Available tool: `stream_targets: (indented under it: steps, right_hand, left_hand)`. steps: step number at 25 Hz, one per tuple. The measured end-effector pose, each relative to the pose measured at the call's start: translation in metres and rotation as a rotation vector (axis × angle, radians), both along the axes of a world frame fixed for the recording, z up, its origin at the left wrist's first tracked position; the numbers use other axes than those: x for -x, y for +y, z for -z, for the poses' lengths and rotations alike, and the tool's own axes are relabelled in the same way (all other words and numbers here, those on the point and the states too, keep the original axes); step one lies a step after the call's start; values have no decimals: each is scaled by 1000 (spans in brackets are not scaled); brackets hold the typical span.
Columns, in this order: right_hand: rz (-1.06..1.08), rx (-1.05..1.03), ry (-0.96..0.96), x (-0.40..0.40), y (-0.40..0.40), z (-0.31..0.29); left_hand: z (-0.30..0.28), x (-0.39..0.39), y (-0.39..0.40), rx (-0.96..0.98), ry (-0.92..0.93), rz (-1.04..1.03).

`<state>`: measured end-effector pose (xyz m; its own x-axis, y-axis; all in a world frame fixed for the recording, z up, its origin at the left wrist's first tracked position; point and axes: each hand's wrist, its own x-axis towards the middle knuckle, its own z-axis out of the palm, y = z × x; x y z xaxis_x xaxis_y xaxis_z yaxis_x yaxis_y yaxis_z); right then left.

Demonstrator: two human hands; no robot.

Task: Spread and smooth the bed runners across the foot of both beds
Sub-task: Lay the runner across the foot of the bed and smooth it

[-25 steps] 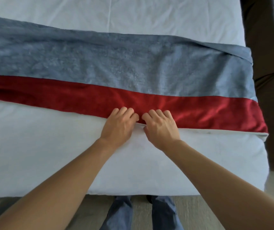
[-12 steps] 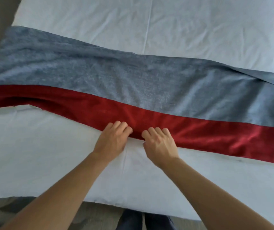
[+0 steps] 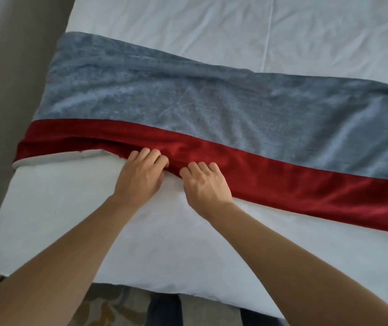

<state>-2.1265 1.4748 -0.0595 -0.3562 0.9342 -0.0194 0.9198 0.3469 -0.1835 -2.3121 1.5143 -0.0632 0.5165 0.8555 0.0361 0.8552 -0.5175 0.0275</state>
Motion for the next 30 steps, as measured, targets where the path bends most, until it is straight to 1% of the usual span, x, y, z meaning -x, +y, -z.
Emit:
stream_targets:
  steps: [3, 5, 7, 9, 11, 13, 15, 17, 19, 21, 26, 30]
  right_hand:
    - [36, -33, -12, 42, 13, -2]
    - [66, -110, -21, 67, 21, 1]
    - [83, -112, -20, 80, 20, 6]
    - [91, -85, -58, 81, -2, 3]
    - [91, -92, -73, 88, -18, -2]
    - [96, -77, -57, 106, -7, -7]
    - [88, -91, -43, 131, 7, -7]
    - [85, -100, -32, 146, 11, -2]
    - [78, -42, -45, 146, -2, 2]
    - [63, -13, -46, 147, -17, -2]
    - [34, -29, 2, 190, 17, -8]
    - [-4, 2, 22, 195, -3, -3]
  left_hand:
    - [2, 30, 12, -8, -59, 52]
    - [2, 47, 16, -50, -74, 105]
    - [2, 57, 14, -48, -130, 149]
    - [2, 58, -8, 0, -163, 193]
    - [-2, 66, -29, 9, -125, 216]
    - [-3, 90, -22, 2, -106, 178]
    - [-3, 121, -4, -20, -89, 77]
    - [-1, 141, 6, -44, -114, 33]
    - [1, 145, -9, -18, -139, 55]
    - [1, 148, -33, 19, -104, 75]
    - [0, 199, -6, 20, -93, -70]
    - [4, 204, -34, 71, -101, -88]
